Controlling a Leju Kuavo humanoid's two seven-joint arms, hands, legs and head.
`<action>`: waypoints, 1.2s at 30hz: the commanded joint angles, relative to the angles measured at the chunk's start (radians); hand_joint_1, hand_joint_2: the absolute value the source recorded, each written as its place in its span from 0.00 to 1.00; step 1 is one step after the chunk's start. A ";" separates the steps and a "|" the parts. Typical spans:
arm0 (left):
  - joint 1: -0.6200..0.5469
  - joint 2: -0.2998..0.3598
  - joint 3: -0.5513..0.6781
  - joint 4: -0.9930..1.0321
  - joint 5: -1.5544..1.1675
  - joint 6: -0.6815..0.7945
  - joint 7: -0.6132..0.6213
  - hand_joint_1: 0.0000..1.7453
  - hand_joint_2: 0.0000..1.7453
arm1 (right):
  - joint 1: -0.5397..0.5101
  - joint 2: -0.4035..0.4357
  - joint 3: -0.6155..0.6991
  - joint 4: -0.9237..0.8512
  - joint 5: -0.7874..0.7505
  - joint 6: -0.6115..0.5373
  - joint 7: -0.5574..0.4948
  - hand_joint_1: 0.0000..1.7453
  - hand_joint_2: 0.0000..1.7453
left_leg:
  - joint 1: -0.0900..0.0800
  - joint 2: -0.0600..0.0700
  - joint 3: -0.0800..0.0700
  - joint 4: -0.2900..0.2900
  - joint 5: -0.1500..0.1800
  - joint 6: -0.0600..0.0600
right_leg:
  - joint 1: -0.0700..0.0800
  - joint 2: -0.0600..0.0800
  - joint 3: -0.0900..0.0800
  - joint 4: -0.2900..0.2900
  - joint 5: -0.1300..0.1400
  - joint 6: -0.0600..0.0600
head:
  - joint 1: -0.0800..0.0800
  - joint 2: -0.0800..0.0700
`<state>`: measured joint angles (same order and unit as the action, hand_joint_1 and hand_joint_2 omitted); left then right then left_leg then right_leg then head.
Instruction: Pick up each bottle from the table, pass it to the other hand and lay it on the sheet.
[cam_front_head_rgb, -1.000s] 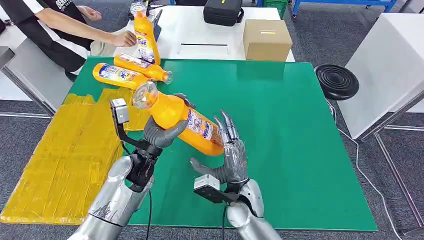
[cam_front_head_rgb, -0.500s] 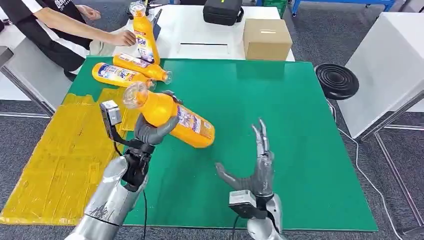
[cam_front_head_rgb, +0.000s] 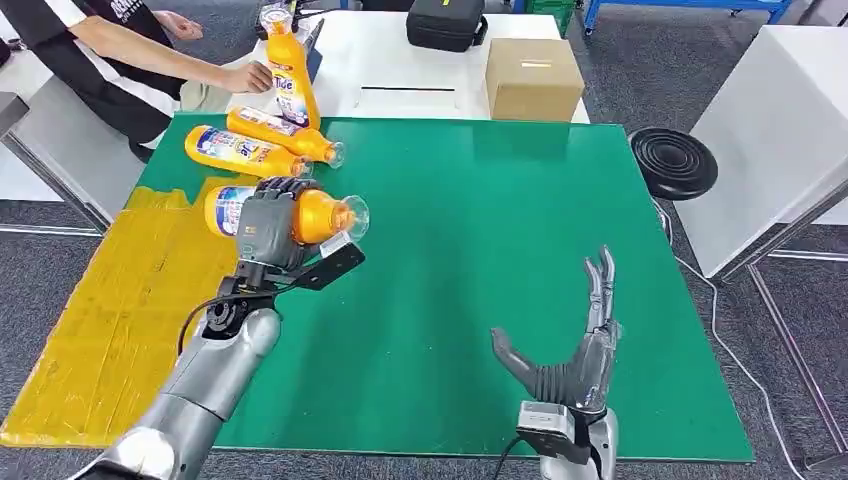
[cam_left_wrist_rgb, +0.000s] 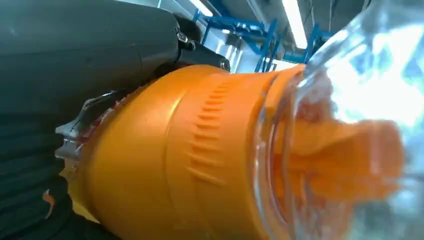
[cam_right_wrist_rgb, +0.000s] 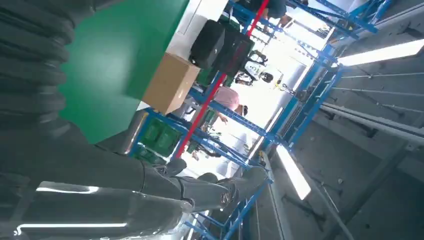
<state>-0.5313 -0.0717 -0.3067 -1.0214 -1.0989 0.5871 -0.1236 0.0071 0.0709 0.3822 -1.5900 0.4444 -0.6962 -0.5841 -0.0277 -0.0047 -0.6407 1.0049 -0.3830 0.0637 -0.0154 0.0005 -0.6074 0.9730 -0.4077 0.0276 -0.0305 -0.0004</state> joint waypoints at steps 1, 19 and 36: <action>-0.119 0.009 -0.055 0.287 -0.080 -0.002 0.005 1.00 1.00 | -0.069 -0.040 0.032 0.057 -0.025 0.016 0.019 0.00 1.00 | 0.001 -0.001 0.005 -0.002 -0.001 -0.005 | 0.000 -0.001 0.005 -0.002 -0.001 -0.002 | 0.000 0.000; -0.238 -0.002 -0.051 0.572 -0.277 -0.063 0.175 1.00 1.00 | -0.073 -0.052 0.042 0.043 0.024 0.070 0.067 0.00 1.00 | 0.001 0.000 0.004 -0.001 -0.001 -0.005 | 0.001 0.000 0.005 -0.001 -0.001 -0.002 | 0.000 0.000; -0.248 0.007 0.030 0.665 -0.252 -0.076 0.199 1.00 1.00 | -0.075 -0.046 0.039 0.067 0.036 0.101 0.083 0.00 1.00 | 0.001 0.002 0.009 -0.003 -0.002 -0.009 | 0.001 0.001 0.010 -0.003 -0.001 -0.003 | 0.000 0.000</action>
<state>-0.7352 -0.0782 -0.3166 -0.4802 -1.3596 0.4974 0.0916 -0.0497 0.0340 0.4028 -1.5862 0.4818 -0.6043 -0.5062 -0.0277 -0.0053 -0.6417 1.0049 -0.3828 0.0638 -0.0154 0.0003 -0.6070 0.9732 -0.4077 0.0276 -0.0301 -0.0004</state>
